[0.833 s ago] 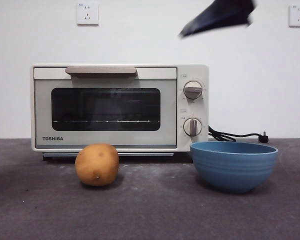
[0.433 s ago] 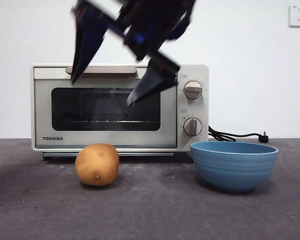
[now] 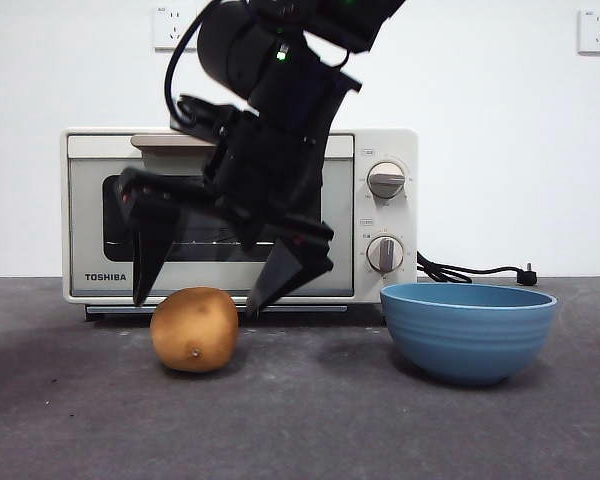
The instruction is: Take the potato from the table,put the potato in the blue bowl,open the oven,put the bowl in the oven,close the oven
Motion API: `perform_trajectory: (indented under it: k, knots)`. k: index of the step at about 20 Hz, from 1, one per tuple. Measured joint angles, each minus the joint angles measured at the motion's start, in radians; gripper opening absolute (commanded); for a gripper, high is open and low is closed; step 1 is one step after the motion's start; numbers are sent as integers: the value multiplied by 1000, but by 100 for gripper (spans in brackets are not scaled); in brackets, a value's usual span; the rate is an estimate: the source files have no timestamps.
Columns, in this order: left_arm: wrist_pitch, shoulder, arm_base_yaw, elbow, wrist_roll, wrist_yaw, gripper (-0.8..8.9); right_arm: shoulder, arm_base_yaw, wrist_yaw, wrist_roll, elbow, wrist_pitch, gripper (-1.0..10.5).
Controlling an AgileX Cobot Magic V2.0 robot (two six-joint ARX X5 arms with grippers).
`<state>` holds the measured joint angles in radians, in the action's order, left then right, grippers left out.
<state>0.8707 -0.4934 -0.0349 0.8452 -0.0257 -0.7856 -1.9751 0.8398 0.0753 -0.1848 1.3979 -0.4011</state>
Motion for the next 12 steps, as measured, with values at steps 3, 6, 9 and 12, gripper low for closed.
perform_trajectory:
  k: [3,6,9,12]
  knots:
    - [0,0,5,0,0,1,-8,-26,3,0,-12,0,-2,385]
    - [0,0,12,0,0,1,-8,-27,8,3,-16,0,13,-1]
    - [0,0,12,0,0,3,-8,-24,11,3,-17,1,4,-12]
    - [0,0,12,0,0,24,-8,14,11,3,-17,1,-19,-12]
